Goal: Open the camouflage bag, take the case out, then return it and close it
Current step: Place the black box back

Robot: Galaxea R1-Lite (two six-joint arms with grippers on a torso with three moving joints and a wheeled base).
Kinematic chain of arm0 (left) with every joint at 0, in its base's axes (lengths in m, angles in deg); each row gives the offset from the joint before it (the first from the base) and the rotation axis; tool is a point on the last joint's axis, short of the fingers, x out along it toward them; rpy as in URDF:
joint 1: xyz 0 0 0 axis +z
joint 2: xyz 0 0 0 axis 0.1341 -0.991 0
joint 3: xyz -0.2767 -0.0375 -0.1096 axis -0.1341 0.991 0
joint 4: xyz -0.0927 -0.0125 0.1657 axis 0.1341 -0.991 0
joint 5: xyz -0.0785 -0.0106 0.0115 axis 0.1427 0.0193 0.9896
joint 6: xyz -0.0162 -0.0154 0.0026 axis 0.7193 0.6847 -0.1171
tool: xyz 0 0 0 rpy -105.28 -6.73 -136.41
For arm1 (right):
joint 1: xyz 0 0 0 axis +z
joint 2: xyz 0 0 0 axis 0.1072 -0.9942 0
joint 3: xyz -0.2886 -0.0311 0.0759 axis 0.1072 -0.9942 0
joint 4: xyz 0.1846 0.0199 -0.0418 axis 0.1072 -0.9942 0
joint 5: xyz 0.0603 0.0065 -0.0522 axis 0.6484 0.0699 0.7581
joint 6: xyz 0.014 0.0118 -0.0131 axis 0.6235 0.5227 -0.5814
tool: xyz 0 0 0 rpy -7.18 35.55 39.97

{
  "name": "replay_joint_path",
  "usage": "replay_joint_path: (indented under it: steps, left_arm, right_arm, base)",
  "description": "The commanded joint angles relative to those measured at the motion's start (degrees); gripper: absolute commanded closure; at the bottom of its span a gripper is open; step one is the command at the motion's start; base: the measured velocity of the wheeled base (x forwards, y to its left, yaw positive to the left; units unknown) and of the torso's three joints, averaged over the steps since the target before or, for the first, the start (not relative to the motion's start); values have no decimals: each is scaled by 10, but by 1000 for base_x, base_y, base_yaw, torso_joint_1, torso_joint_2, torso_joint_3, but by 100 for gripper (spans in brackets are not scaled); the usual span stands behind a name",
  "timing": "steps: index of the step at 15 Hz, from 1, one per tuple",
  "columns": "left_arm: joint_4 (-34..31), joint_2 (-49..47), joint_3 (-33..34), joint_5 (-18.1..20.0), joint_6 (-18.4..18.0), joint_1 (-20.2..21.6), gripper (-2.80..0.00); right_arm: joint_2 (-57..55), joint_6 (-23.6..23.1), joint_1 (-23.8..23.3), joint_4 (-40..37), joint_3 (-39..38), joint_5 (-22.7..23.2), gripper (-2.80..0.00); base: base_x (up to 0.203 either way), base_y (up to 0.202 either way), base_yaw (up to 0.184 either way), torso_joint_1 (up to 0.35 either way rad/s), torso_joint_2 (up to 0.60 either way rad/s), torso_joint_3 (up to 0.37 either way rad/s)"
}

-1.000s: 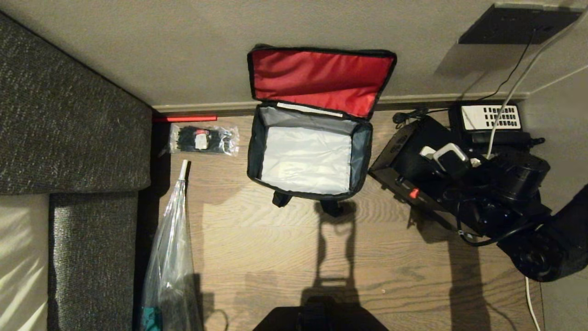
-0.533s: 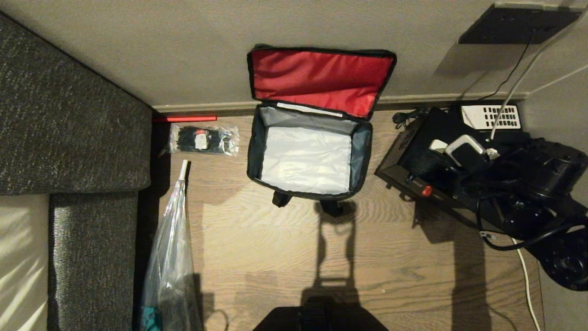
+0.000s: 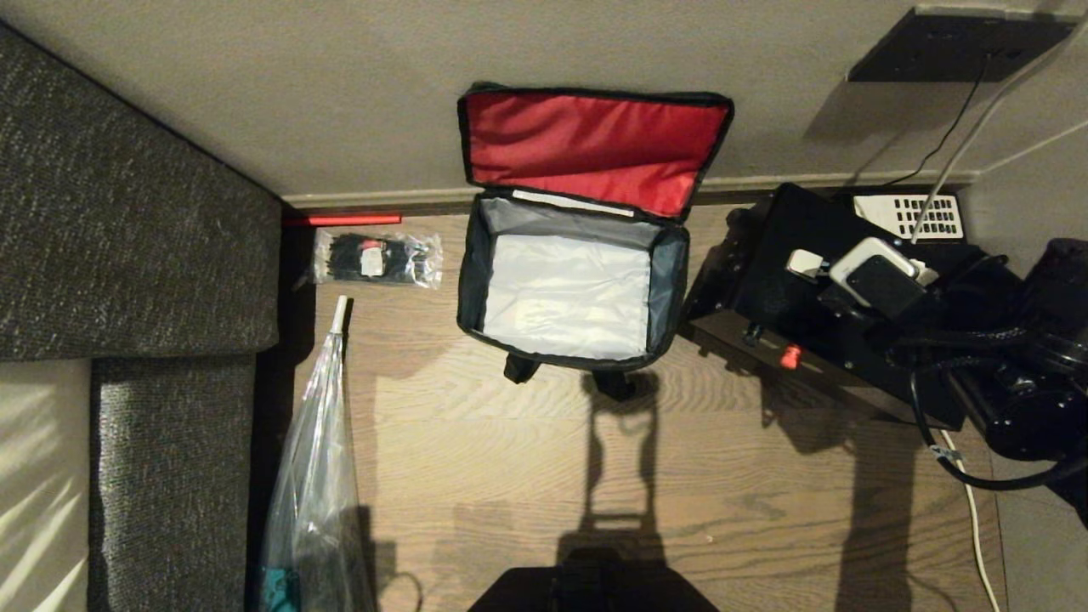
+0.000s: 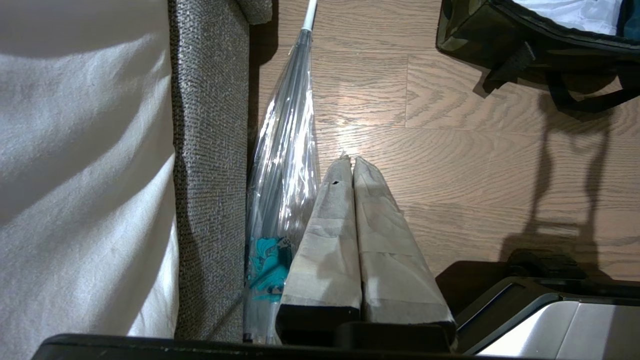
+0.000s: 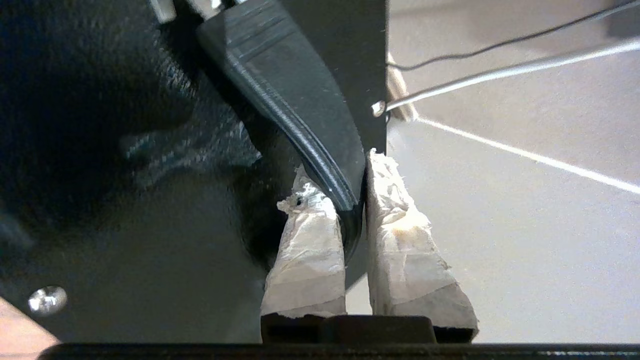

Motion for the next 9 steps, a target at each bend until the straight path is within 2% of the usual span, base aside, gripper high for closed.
replay_joint_path:
  steps: [1,9]
  left_arm:
    - [0,1,2,0,0,0,0]
    - [0,1,2,0,0,0,0]
  right_arm:
    - [58,-3,20,-22,0,-2,0]
    - [132,-1,101,-123,32,-6,0]
  base:
    - [0,0,0,0,0,0]
    - [0,0,0,0,0,0]
